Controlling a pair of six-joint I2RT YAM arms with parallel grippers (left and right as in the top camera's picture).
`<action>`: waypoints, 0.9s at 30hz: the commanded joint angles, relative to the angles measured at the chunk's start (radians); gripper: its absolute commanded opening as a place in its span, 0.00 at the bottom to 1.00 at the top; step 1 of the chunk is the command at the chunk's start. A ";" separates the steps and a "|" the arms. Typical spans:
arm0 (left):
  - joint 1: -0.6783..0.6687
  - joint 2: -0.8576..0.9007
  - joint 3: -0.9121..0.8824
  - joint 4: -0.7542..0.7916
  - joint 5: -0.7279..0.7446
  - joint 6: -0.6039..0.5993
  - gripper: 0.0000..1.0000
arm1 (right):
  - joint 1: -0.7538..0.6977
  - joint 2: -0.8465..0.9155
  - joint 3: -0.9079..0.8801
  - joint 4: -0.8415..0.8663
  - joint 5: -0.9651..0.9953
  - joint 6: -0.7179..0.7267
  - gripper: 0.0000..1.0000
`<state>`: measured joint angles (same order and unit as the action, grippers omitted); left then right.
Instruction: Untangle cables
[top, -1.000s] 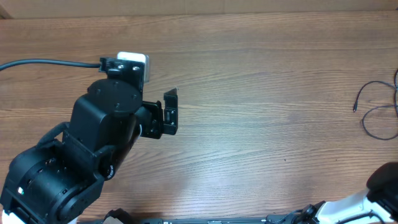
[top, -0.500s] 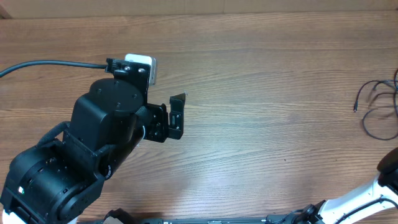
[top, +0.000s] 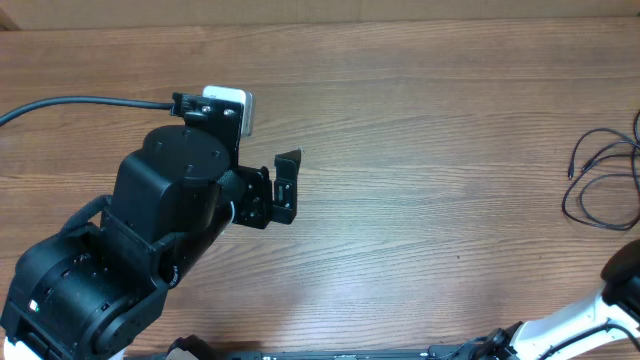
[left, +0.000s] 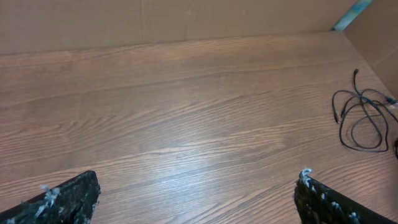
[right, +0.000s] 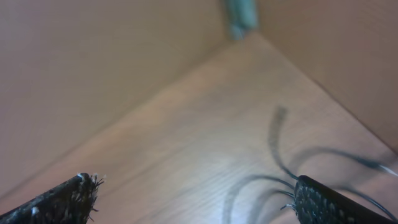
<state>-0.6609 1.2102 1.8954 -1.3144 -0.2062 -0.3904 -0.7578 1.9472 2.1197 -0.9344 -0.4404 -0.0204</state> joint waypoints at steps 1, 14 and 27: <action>-0.005 -0.013 0.039 -0.017 -0.038 0.002 1.00 | 0.069 -0.124 0.016 0.010 -0.123 -0.023 1.00; -0.005 -0.078 0.132 -0.087 -0.126 0.018 1.00 | 0.434 -0.394 0.016 -0.147 -0.026 -0.035 1.00; -0.005 -0.111 0.132 -0.140 -0.155 -0.033 0.99 | 0.922 -0.621 0.015 -0.429 0.399 -0.120 1.00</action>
<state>-0.6609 1.1240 2.0186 -1.4525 -0.3450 -0.3931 0.0856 1.3670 2.1204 -1.3369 -0.2180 -0.1268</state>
